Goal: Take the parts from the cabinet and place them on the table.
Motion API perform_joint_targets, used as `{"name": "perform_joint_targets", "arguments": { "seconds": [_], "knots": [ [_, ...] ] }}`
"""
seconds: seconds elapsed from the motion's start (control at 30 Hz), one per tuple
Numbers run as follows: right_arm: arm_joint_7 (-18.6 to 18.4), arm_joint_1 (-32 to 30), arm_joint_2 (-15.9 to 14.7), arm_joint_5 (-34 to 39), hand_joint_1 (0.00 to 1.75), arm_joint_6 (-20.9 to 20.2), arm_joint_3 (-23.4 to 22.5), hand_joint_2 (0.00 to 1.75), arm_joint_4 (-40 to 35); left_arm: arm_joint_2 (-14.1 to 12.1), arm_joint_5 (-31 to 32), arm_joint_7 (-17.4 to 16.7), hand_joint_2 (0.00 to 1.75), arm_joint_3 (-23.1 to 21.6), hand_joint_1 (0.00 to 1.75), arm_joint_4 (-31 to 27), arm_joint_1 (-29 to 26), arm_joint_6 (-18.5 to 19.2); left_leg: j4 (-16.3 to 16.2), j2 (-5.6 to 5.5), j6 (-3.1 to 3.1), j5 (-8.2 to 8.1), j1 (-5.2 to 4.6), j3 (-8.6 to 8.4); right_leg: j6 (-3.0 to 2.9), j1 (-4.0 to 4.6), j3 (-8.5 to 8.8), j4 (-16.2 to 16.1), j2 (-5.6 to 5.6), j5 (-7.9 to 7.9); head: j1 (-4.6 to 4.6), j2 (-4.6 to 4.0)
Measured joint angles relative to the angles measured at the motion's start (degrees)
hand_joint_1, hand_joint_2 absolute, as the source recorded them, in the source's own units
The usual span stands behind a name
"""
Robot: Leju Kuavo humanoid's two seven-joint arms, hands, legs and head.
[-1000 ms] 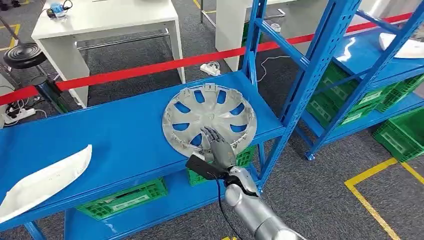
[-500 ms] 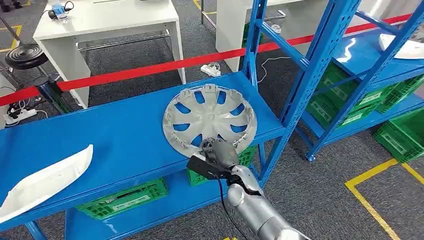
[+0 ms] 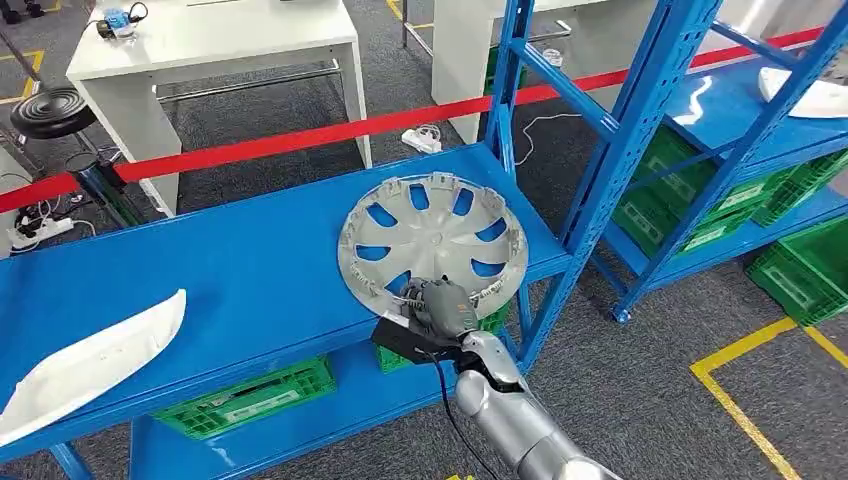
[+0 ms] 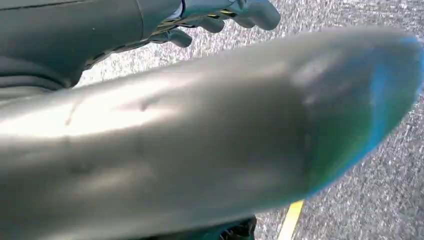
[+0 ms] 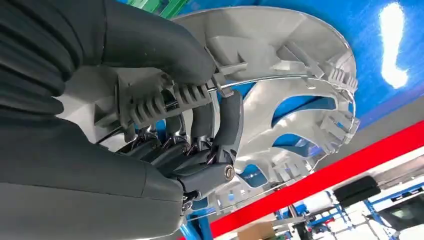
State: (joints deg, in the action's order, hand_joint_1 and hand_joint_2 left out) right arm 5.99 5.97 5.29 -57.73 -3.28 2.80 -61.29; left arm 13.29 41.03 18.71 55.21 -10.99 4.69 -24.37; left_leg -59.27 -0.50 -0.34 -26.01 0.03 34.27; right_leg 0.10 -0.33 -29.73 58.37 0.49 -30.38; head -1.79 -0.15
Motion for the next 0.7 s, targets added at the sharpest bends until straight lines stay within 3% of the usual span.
{"name": "perform_joint_targets", "arguments": {
  "seconds": [0.17,0.2,0.23,0.33,0.7],
  "knots": [
    [0.13,-0.04,-0.17,-2.65,1.75,3.06,0.07,1.75,0.00,0.13,1.97,0.33,0.00,0.00,0.00,-0.02,0.00,-3.28,0.00,-0.01,0.00,0.00,0.00,0.01,0.00,0.00,-0.01,0.00,-0.01,0.00,0.00,0.00],
    [0.11,-0.06,-0.31,-3.45,1.75,3.96,0.07,1.75,0.00,0.17,2.51,0.59,1.75,-0.02,0.00,-0.02,0.00,-4.64,0.00,-0.01,0.00,0.00,-0.01,0.01,0.00,-0.01,-0.01,0.00,-0.01,0.00,0.00,-0.02],
    [0.00,-0.06,-0.37,-4.29,1.75,4.79,0.07,1.75,-0.02,0.20,2.95,0.88,0.00,-0.02,0.00,-0.02,-0.01,-5.62,0.00,-0.01,0.00,0.00,-0.01,0.01,0.00,-0.01,-0.01,0.00,-0.01,0.00,0.00,-0.02],
    [-0.18,-0.10,-0.59,-7.50,1.75,7.69,0.07,1.75,-0.11,0.39,4.87,1.38,0.00,-0.35,0.00,0.00,-0.02,-8.57,0.00,-0.02,0.00,0.00,-0.01,0.01,0.00,-0.01,-0.01,0.00,-0.02,0.00,0.00,-0.02],
    [1.40,-0.45,-0.70,-12.85,1.75,14.60,0.09,1.75,-1.71,0.48,6.67,0.68,0.00,-1.16,0.00,0.00,-0.06,-11.58,0.03,-0.01,-0.01,-0.01,-0.01,0.05,-0.01,0.00,-0.06,0.00,-0.02,0.00,0.00,-0.02]
  ]
}}
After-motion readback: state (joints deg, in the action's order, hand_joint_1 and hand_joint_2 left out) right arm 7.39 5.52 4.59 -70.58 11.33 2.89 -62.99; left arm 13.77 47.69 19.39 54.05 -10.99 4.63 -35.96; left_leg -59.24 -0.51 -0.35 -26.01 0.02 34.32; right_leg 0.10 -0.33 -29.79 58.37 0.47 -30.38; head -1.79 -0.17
